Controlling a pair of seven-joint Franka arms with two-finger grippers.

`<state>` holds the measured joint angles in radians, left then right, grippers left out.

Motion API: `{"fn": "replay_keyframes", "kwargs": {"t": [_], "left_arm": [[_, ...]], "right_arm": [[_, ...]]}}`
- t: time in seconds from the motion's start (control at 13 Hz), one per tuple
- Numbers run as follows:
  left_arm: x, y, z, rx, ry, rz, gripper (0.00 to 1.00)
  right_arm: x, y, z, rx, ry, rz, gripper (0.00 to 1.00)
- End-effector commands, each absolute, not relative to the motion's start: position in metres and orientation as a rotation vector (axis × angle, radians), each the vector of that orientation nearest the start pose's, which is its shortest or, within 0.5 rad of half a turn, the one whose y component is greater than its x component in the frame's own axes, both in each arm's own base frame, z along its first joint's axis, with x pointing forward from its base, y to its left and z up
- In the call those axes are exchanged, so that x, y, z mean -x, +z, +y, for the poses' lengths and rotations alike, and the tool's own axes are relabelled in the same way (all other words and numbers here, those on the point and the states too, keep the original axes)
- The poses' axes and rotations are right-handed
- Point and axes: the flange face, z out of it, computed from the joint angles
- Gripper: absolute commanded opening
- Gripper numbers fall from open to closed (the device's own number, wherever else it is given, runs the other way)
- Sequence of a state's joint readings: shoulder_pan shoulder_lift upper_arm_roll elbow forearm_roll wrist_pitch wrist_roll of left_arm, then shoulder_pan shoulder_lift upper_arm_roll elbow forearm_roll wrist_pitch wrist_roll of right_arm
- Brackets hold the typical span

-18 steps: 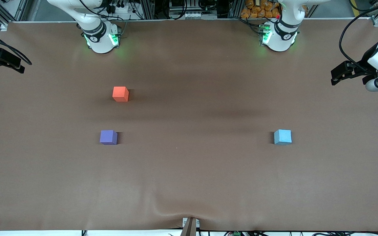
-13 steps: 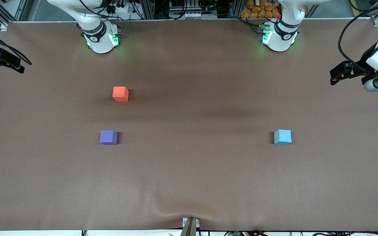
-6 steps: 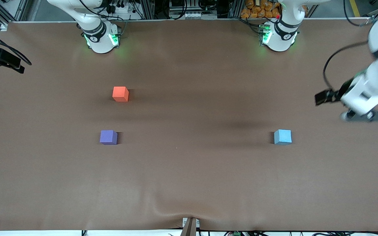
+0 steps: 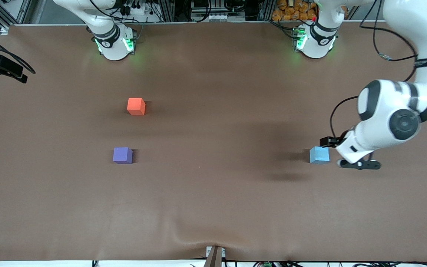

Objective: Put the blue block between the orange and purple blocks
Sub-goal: 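Lower the left gripper and close it on the light-blue block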

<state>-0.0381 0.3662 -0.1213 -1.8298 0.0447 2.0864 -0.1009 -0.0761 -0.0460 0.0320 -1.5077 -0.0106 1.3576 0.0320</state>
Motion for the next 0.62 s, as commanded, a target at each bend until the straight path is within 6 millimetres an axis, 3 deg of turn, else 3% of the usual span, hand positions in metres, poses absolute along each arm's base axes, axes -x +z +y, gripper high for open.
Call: {"fn": "replay_keyframes", "kwargs": {"t": [0.0,0.23,0.54], "left_arm": [[-0.596,0.3,-0.088,3.139,0.066,0.09,1.0],[-0.592,0.267,-0.091,3.146,0.074,0.042,1.0],[-0.594,0.244,-0.091,3.15,0.085,0.016,1.0]], "right_arm": [[-0.517,0.665,-0.027,3.126,0.166,0.142,1.0],[-0.517,0.665,-0.027,3.126,0.166,0.142,1.0],[-0.517,0.664,-0.027,3.124,0.168,0.144,1.0]]}}
